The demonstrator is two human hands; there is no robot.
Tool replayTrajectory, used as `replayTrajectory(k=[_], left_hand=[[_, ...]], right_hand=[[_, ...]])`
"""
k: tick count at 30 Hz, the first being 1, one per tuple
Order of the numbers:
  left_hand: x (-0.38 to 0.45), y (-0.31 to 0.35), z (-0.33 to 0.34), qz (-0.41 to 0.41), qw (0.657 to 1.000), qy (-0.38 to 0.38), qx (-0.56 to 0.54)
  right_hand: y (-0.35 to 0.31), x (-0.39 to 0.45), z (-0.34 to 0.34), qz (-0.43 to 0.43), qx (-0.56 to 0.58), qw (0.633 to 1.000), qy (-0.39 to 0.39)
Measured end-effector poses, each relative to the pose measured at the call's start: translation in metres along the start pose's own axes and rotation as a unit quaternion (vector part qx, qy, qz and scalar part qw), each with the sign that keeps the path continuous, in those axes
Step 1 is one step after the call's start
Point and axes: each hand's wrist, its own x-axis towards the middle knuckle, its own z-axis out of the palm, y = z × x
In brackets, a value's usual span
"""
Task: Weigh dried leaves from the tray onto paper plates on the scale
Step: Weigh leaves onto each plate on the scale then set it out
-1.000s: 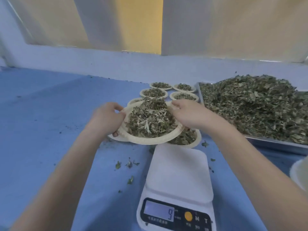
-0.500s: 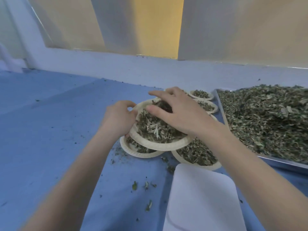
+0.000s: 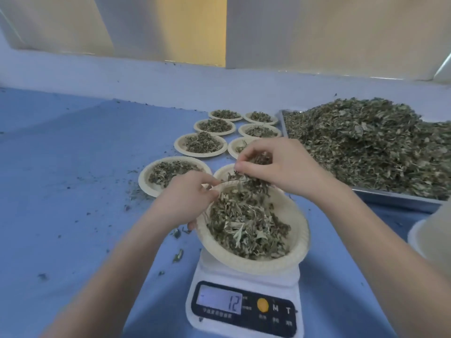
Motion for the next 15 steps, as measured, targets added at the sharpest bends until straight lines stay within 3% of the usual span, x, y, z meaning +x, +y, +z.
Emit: replayTrajectory(k=[9,15], left_hand=[[-0.024,-0.004,0.017,0.003,0.998,0.037,-0.044],[-0.025,-0.010,0.021,-0.045,0.991,0.113,-0.048]], right_hand=[[0.000,-0.030,0.007,-0.027,0.027,0.999,0.038],[0.001,-0.038,0.013,0.010,0.106,0.994,0.039]])
